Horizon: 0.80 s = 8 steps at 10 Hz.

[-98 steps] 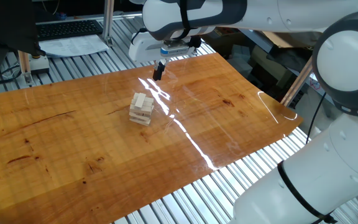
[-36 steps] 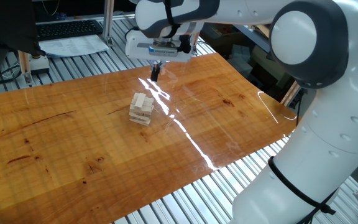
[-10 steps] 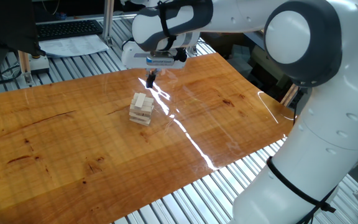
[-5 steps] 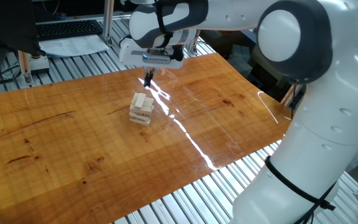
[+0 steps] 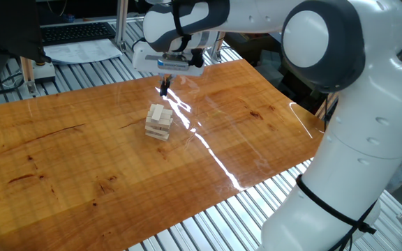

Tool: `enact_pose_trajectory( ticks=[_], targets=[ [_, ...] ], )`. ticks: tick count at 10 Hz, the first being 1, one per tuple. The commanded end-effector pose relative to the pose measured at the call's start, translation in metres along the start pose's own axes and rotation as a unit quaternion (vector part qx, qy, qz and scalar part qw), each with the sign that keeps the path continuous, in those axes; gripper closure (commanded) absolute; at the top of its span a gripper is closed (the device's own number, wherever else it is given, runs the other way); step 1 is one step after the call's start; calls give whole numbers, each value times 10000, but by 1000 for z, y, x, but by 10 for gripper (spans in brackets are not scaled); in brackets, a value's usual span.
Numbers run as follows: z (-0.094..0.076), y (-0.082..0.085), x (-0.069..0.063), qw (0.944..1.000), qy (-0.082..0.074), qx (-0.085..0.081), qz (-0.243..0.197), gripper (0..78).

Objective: Play Jenga

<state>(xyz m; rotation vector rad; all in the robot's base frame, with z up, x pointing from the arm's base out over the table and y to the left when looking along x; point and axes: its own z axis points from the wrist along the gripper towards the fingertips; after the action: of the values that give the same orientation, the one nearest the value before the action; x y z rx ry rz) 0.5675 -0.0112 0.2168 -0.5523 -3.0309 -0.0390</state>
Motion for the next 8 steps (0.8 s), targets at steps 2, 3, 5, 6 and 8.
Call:
enact_pose_trajectory(
  ticks=[2,3,5,6,8],
  targets=[
    [2,17,-54,9945,-189,24,1025,776],
    [7,19,-57,9932,-271,61,1132,776],
    [18,24,-61,9909,-370,119,1285,776],
    [22,25,-62,9904,-376,103,1325,776],
    [30,28,-64,9884,-402,102,1459,776]
  ],
)
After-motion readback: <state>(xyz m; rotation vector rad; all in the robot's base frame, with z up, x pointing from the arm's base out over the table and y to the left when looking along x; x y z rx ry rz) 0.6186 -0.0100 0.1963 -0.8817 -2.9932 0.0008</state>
